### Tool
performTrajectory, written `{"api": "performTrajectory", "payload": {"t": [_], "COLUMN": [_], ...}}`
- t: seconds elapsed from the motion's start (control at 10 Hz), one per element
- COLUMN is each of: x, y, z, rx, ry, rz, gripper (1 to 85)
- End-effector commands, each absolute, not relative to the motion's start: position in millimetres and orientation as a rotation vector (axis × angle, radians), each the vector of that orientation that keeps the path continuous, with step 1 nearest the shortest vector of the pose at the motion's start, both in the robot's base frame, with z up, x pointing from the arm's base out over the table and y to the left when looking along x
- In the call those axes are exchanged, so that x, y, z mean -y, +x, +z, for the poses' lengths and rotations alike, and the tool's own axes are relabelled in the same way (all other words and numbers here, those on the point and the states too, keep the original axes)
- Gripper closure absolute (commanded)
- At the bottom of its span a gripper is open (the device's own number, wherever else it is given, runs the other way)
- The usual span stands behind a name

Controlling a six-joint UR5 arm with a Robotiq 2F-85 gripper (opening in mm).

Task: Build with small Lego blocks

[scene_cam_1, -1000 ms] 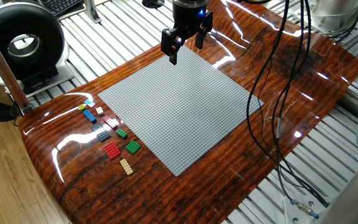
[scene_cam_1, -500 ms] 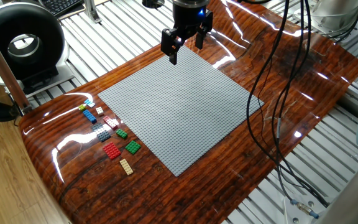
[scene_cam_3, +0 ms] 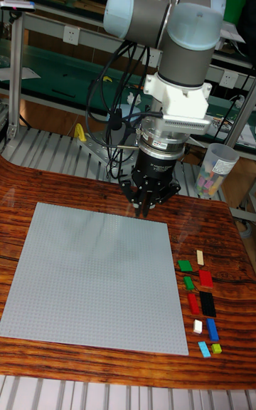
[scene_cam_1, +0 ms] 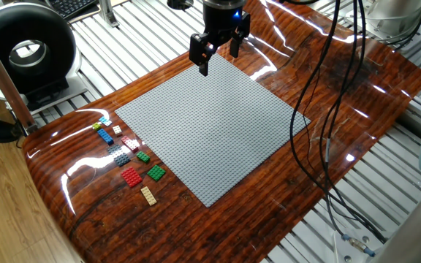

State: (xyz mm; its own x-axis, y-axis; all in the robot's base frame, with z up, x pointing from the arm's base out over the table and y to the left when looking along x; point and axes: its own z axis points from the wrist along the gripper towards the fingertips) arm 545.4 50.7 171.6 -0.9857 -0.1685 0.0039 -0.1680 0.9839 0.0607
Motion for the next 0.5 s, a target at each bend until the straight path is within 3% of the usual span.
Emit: {"api": "performTrajectory", "payload": {"t": [0.0, 0.4], "x": [-55.7, -56.9], "y": [541.7, 544.5], "z": [171.1, 171.1], "rx": [3.098, 3.109], "ry": [0.348, 0.347], "rz": [-0.108, -0.114], "gripper": [84.7, 84.7]}}
